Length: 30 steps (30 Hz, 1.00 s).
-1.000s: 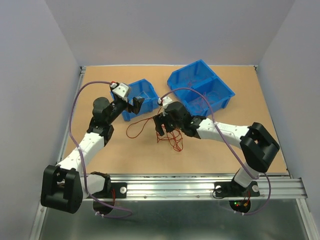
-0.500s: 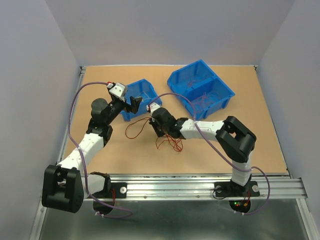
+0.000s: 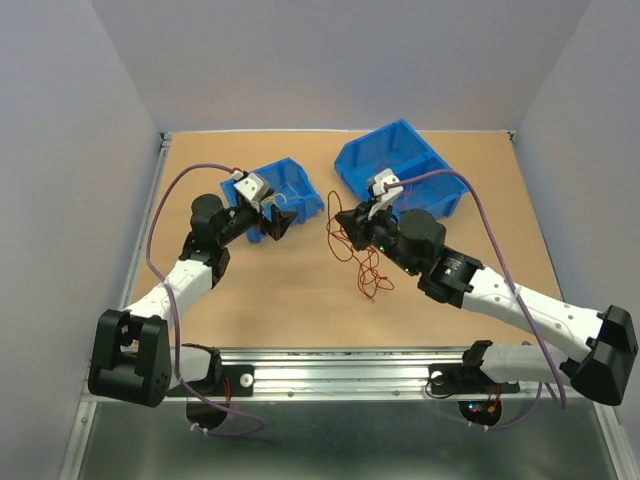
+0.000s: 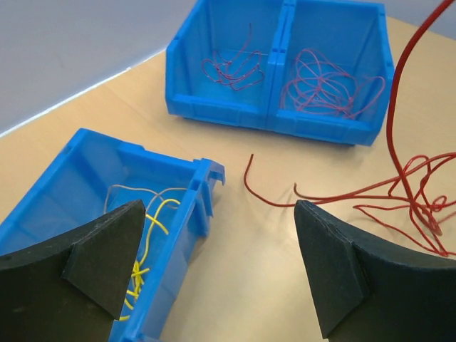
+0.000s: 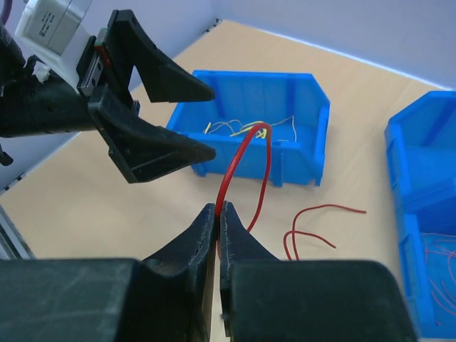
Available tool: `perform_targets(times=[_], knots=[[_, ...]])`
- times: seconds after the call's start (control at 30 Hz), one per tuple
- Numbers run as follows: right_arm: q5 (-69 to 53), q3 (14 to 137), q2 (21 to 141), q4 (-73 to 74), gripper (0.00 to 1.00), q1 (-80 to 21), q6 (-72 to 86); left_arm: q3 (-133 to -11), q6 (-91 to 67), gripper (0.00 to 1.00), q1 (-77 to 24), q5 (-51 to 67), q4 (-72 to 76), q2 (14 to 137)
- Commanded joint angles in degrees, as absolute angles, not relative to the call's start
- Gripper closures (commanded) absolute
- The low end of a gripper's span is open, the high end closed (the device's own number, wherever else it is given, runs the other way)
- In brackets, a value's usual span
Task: Untangle the cables
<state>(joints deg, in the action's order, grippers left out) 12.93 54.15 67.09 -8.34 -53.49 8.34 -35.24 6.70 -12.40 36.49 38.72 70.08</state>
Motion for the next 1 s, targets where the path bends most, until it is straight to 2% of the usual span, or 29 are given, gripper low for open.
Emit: perform_targets(times=[0.0, 0.33, 0.5, 0.8, 0.97], knots=[[14.9, 50.2, 65.7, -11.3, 0.98, -53.5, 7.2, -36.9, 7.7, 0.02, -12.7, 41.5, 41.4, 69.0], [14.1, 47.7, 55.0, -17.1, 0.99, -53.5, 5.2, -35.9, 7.7, 0.01, -12.7, 44.6, 42.5, 66.9], [9.5, 60.7, 55.1, -13.9, 0.99, -53.5, 4.8, -35.4, 8.4, 0.01, -12.7, 45.7, 42.8, 66.3], [10.4, 90.1, 66.7, -7.7, 0.99, -53.5, 4.4, -35.2, 8.5, 0.02, -12.7, 46.6, 43.1, 66.2], [15.9, 93.8, 70.3, -7.7, 1.00, -53.5, 2.6, -34.7, 8.5, 0.02, -12.7, 47.9, 43.3, 65.4]])
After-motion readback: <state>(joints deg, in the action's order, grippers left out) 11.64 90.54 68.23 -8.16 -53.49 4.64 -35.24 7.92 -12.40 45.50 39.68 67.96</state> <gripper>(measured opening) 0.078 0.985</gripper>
